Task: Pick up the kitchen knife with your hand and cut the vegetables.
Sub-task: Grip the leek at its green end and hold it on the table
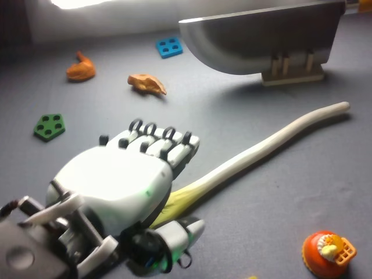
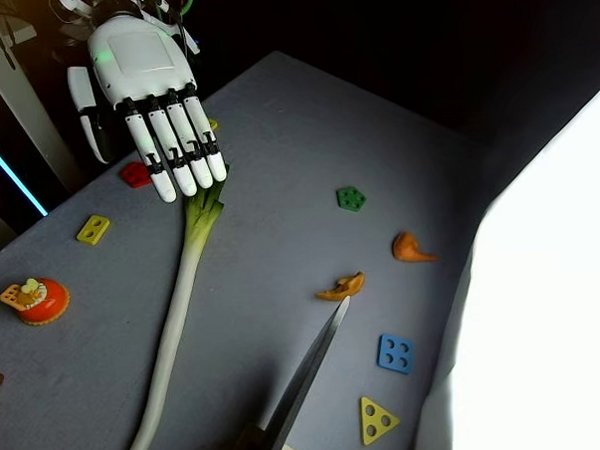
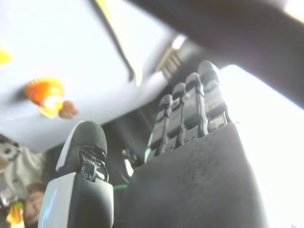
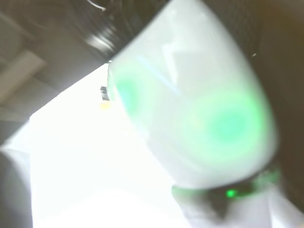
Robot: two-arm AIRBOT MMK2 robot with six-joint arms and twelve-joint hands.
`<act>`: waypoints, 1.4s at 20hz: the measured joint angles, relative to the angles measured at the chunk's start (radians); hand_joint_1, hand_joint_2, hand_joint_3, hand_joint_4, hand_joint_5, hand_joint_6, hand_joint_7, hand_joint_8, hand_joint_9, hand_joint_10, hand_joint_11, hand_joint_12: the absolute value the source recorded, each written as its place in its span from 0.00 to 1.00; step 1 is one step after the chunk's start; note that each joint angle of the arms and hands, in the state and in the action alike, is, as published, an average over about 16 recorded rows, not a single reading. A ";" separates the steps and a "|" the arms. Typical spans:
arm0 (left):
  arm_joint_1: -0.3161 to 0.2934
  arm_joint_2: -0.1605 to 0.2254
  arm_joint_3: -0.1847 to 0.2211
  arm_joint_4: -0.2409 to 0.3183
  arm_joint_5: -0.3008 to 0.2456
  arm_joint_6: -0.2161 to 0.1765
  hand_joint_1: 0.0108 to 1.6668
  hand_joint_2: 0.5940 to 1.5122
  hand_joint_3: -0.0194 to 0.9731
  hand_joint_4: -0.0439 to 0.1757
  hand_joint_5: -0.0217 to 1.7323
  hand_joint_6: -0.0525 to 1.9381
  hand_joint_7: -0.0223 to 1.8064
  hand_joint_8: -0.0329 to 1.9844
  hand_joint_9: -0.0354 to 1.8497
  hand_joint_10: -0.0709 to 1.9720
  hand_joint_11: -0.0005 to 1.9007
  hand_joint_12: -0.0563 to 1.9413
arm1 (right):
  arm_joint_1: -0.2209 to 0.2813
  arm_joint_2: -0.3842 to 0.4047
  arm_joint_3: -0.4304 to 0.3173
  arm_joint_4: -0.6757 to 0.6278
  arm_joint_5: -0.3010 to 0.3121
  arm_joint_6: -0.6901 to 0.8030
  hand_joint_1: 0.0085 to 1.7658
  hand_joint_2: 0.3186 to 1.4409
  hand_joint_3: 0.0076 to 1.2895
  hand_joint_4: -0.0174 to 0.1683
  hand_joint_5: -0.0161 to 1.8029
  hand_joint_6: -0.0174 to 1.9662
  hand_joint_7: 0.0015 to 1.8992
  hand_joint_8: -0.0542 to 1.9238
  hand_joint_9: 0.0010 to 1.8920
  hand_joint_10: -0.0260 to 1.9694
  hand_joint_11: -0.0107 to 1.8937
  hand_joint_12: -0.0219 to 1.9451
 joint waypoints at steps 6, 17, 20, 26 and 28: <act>0.096 -0.044 0.017 0.081 -0.031 -0.099 0.24 0.81 0.03 0.24 0.04 0.02 0.04 0.01 0.05 0.04 0.01 0.08 | -0.059 -0.067 0.196 -0.246 -0.031 0.272 0.68 0.55 0.01 0.33 0.02 0.02 0.01 0.04 0.01 0.02 0.02 0.01; 0.196 -0.159 0.053 0.158 -0.108 -0.192 0.25 0.82 0.03 0.21 0.04 0.03 0.03 0.01 0.04 0.04 0.01 0.09 | -0.227 -0.281 0.610 -0.672 0.090 0.797 0.67 0.56 0.01 0.40 0.02 0.02 0.01 0.04 0.01 0.02 0.02 0.01; 0.217 -0.176 0.058 0.160 -0.127 -0.195 0.24 0.83 0.03 0.20 0.04 0.03 0.03 0.01 0.04 0.04 0.01 0.10 | -0.254 -0.348 0.715 -0.740 0.123 0.892 0.67 0.57 0.01 0.44 0.02 0.02 0.01 0.04 0.01 0.02 0.02 0.01; 0.248 -0.194 0.066 0.161 -0.150 -0.192 0.21 0.85 0.03 0.20 0.03 0.03 0.03 0.01 0.04 0.04 0.01 0.14 | -0.273 -0.476 0.893 -0.830 0.167 1.013 0.68 0.57 0.01 0.47 0.02 0.02 0.01 0.04 0.01 0.02 0.02 0.01; 0.256 -0.201 0.070 0.161 -0.154 -0.191 0.22 0.86 0.03 0.20 0.03 0.03 0.03 0.01 0.04 0.04 0.01 0.14 | -0.270 -0.512 0.938 -0.852 0.176 1.034 0.69 0.57 0.01 0.47 0.02 0.02 0.01 0.04 0.01 0.02 0.02 0.01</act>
